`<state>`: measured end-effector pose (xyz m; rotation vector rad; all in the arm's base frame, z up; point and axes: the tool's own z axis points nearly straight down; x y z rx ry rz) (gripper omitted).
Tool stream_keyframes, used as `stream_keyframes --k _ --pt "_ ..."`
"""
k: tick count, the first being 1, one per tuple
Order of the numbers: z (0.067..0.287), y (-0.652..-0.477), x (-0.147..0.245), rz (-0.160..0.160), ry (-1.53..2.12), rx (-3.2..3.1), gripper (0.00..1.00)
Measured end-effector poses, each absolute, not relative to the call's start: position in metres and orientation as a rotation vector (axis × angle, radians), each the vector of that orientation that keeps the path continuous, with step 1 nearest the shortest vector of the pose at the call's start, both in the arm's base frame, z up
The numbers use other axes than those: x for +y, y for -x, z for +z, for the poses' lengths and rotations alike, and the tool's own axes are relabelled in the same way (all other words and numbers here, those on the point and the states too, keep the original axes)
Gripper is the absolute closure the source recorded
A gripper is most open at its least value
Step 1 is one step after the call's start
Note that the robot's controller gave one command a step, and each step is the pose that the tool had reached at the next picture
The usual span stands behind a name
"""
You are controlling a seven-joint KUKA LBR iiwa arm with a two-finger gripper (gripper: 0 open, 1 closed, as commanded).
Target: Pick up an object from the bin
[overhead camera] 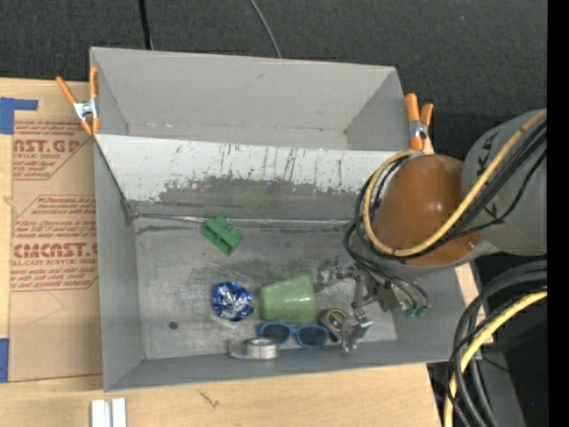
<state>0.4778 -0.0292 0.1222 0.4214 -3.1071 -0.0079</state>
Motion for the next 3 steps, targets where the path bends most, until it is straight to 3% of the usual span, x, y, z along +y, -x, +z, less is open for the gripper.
stream_keyframes --k 1,2,3 --pt "0.089 -0.484 0.005 0.002 -0.556 -3.105 0.00" --pt "0.078 -0.488 0.042 0.006 -0.410 -3.141 0.00" --pt "0.077 -0.484 0.040 0.008 -0.411 -3.124 1.00"
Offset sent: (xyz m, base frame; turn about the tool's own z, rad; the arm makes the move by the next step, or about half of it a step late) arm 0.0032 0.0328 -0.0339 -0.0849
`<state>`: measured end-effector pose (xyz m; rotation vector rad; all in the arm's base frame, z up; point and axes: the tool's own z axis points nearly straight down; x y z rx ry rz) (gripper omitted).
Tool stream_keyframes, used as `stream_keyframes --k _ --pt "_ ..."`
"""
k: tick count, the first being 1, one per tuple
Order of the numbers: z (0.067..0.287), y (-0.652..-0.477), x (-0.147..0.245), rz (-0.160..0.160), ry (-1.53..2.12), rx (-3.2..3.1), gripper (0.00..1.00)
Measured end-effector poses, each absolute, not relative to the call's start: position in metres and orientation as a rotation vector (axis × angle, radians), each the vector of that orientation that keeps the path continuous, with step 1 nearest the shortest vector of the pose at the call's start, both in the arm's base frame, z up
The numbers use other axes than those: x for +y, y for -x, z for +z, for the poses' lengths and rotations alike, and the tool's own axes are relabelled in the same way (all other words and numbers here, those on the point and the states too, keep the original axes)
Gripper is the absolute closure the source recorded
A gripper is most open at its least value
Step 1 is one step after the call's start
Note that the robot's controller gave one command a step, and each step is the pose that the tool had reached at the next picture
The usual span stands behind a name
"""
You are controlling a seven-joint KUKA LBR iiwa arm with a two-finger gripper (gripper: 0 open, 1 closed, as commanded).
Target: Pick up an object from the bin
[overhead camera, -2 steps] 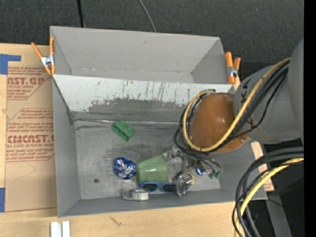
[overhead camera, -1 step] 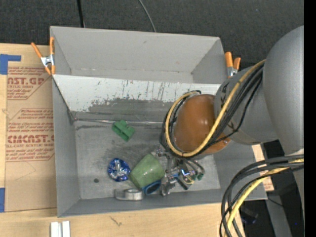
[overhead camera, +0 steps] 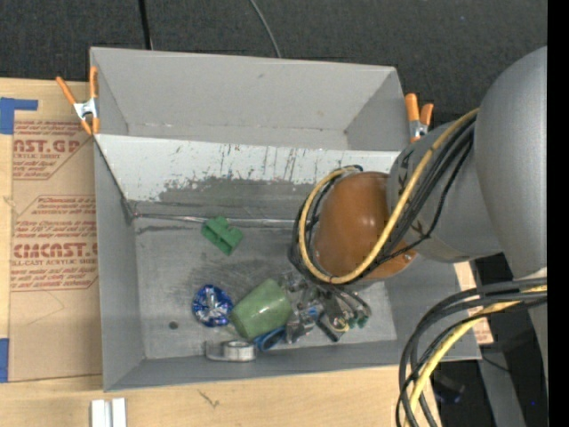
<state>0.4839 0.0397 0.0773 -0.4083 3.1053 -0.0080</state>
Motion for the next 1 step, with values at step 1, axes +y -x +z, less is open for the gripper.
stream_keyframes --k 1 --pt "0.2253 -0.4893 0.0489 0.001 0.309 3.117 1.00"
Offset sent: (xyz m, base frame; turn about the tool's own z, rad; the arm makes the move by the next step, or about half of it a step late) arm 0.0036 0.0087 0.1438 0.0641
